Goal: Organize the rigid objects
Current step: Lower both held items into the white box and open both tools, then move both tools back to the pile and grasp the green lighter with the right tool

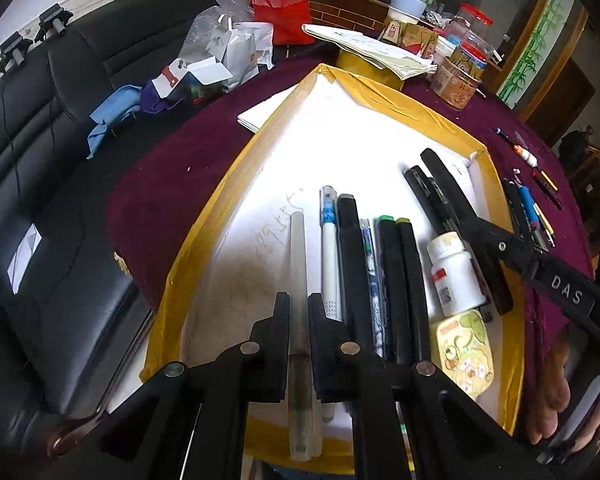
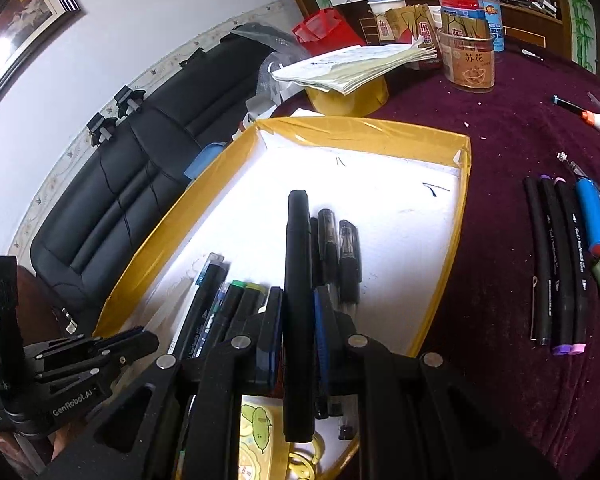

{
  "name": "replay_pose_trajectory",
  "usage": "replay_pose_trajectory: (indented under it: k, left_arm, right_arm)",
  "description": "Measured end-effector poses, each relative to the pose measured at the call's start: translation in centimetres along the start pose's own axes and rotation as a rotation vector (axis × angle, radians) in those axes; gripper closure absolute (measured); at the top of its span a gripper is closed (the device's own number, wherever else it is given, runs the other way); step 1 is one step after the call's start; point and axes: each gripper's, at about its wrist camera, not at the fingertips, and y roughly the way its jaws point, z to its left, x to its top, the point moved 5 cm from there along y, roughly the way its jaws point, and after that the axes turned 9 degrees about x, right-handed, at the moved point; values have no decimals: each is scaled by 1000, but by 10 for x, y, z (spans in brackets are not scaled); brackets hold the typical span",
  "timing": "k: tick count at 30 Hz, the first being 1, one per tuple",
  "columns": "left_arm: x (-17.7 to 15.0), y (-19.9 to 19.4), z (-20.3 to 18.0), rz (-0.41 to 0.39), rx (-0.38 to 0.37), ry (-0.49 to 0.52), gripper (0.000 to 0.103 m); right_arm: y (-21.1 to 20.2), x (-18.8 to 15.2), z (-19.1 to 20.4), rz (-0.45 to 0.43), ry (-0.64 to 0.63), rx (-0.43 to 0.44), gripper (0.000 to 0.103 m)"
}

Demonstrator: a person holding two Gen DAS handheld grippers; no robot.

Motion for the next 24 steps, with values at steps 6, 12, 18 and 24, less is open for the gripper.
replay_pose_trajectory:
  k: [6, 12, 18, 24]
  left_arm:
    - [-5, 2, -1, -15, 32, -17, 72]
    - [-9, -35, -24, -132, 75, 19, 47]
    - [-18, -71, -78, -212, 71, 119, 43]
    - [-26, -88, -129, -242, 63, 205, 43]
  right_arm:
    - [0, -3, -1, -3, 23, 14, 83]
    - [-36, -10, 5, -61, 20, 79, 69]
    - [-90, -33, -6, -135, 20, 70, 62]
    - [-132, -53, -41, -179, 72, 22, 61]
